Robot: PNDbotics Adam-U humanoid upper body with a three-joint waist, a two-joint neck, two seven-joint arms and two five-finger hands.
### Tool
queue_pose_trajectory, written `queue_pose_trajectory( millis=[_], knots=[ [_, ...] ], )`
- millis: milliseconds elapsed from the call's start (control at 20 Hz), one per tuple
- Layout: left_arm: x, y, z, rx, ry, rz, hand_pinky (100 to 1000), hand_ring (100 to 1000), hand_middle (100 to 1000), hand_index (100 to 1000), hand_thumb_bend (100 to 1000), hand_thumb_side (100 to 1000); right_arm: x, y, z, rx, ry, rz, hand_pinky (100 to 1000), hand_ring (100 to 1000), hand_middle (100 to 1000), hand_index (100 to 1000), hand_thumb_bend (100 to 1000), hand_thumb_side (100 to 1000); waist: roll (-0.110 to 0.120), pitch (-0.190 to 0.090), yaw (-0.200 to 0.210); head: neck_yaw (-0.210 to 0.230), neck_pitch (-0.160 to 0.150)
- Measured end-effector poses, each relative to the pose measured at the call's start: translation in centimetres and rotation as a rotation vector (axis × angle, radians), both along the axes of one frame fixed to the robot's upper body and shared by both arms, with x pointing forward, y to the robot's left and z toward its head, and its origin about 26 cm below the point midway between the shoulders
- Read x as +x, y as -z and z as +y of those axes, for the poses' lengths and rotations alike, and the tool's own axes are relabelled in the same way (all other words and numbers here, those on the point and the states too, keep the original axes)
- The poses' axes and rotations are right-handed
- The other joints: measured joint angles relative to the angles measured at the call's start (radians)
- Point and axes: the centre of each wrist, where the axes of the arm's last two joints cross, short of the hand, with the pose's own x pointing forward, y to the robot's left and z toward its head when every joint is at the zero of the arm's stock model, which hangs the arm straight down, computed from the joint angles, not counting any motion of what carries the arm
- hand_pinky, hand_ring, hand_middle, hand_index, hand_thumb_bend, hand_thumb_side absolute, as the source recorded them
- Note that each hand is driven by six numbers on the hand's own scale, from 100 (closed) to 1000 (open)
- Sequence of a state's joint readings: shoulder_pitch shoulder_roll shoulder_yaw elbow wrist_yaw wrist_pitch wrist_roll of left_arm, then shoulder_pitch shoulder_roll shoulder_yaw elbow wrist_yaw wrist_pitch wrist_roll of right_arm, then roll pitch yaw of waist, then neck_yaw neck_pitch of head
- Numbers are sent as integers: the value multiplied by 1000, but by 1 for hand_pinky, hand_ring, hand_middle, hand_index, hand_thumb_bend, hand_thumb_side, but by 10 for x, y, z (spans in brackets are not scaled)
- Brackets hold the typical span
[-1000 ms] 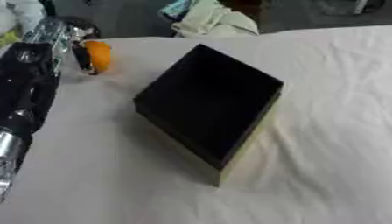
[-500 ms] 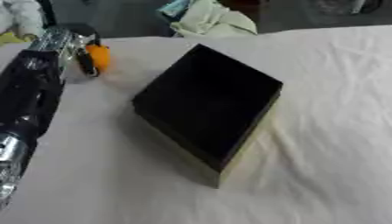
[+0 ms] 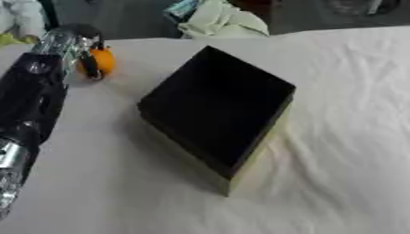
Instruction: Pick up objects on the table and place them in the box.
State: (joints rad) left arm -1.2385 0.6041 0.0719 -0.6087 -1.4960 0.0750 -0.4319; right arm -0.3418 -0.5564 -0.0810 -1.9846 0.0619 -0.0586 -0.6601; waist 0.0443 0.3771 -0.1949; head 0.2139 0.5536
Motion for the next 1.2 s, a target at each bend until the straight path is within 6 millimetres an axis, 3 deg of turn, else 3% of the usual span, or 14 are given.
queue_pose_trajectory(
  millis=[150, 950, 1100, 1150, 1200],
  knots=[
    [0, 0, 0, 17, 0, -32, 213, 473, 608, 660, 499, 100, 0, 0, -1, 7, 3, -3, 771, 748, 721, 859, 315, 1000, 0, 0, 0, -3, 1],
    [-3, -16, -13, 67, 118, -156, 175, 454, 600, 653, 507, 100, 0, 3, -1, 19, 6, 3, 773, 747, 721, 862, 307, 1000, -1, -23, 10, -21, 18],
    [-6, -22, -17, 72, 163, -180, 142, 428, 574, 628, 493, 100, 0, 4, 0, 24, 5, 3, 773, 747, 721, 862, 306, 1000, 1, -30, 10, -28, 26],
    [-7, -24, -19, 72, 181, -191, 138, 424, 571, 624, 433, 100, -1, 4, -1, 24, 5, 4, 773, 747, 721, 862, 306, 1000, 3, -33, 10, -31, 28],
    [-8, -27, -20, 75, 199, -203, 137, 423, 569, 623, 489, 100, -1, 5, -1, 24, 6, 6, 773, 747, 721, 862, 306, 1000, 4, -37, 11, -33, 31]
  ],
)
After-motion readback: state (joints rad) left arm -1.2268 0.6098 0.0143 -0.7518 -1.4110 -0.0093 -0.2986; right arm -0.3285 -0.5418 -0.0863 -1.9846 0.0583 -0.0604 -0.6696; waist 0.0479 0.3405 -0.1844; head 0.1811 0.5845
